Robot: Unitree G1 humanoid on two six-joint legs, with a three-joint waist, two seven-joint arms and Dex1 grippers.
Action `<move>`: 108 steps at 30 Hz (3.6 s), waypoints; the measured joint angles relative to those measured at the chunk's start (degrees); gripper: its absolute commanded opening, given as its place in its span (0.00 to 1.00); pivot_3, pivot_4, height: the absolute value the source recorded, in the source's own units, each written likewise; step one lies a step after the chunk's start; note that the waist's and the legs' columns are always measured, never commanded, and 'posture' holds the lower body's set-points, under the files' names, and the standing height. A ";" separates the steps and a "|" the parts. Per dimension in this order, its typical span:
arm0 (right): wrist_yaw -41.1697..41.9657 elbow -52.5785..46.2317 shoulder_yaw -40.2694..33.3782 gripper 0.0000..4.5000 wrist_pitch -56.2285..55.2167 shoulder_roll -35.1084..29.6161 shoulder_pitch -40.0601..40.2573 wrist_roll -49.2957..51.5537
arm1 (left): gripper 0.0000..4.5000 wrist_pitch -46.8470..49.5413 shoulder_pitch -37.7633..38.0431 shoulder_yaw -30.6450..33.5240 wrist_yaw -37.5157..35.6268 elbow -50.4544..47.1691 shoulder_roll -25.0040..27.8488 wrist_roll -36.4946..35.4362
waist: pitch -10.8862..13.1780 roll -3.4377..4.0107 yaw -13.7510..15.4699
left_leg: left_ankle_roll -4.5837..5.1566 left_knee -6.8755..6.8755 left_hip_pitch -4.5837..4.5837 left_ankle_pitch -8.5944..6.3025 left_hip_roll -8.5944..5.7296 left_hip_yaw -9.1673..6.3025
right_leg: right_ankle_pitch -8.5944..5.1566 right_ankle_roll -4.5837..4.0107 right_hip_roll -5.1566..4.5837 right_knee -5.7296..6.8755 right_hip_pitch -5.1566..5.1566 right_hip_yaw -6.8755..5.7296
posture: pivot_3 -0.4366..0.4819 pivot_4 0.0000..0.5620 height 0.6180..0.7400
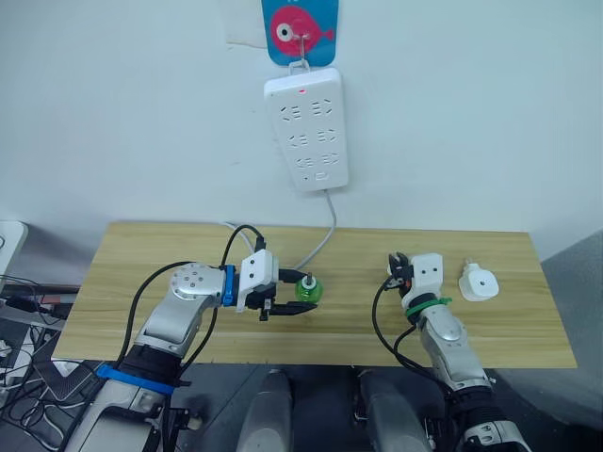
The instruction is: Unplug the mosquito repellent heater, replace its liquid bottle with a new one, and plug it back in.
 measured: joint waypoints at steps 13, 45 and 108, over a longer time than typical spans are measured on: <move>-0.05 0.89 -0.76 0.53 -1.71 -1.13 1.83 -1.72 | 0.48 1.44 0.03 0.14 0.03 -1.71 0.14 -0.13 | 0.18 0.09 -0.01 | 0.00 -0.02 -0.03 0.00 -0.01 0.03 | -0.04 0.05 -0.01 -0.05 -0.02 0.06 | 0.78 0.63 1.00; 20.01 -62.51 3.91 0.99 39.69 -20.72 17.67 19.86 | 0.48 -8.96 0.71 -0.44 0.22 2.92 -5.60 0.18 | -0.15 -0.04 0.05 | -0.05 0.04 -0.32 0.02 -0.03 0.03 | -0.15 0.22 -0.10 -0.07 -0.27 0.02 | 0.70 0.43 1.00; -33.00 -58.67 -14.34 0.19 50.56 -1.79 9.63 87.80 | 1.00 -18.96 4.29 0.33 22.88 -4.66 -21.03 3.97 | -1.71 -0.45 -0.44 | -0.12 0.11 -0.19 0.06 -0.08 -0.07 | 0.04 -0.06 -0.16 -0.01 0.00 -0.11 | 0.69 0.41 1.00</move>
